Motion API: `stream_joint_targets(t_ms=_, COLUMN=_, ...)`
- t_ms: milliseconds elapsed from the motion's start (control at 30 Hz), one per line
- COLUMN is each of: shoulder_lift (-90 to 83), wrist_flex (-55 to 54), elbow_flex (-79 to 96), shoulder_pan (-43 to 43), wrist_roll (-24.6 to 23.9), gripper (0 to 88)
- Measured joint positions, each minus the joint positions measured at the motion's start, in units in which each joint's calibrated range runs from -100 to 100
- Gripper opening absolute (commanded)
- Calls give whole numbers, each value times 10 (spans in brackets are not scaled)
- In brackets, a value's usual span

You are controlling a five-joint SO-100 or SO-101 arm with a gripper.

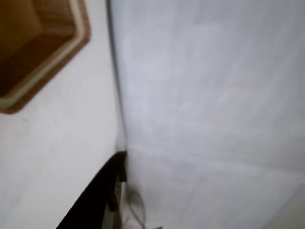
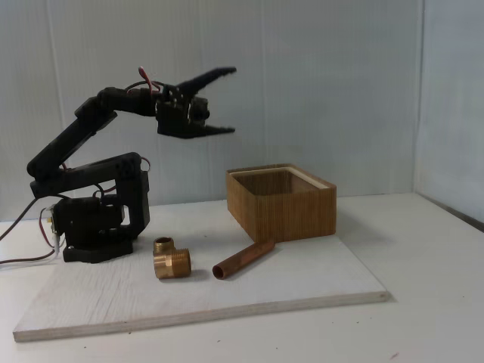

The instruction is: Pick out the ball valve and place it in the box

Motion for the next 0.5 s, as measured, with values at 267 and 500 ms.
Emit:
stream_joint_targets(t_ms=267, shoulder_lift=-1, wrist_flex=-71, elbow_flex=77, shoulder_pan=1, wrist_roll=0, gripper=410)
stream_joint_targets(t_ms=500, shoulder_lift=-1, wrist_flex=-77, elbow_flex=187, shoulder_pan=30, wrist_roll=0, gripper=410)
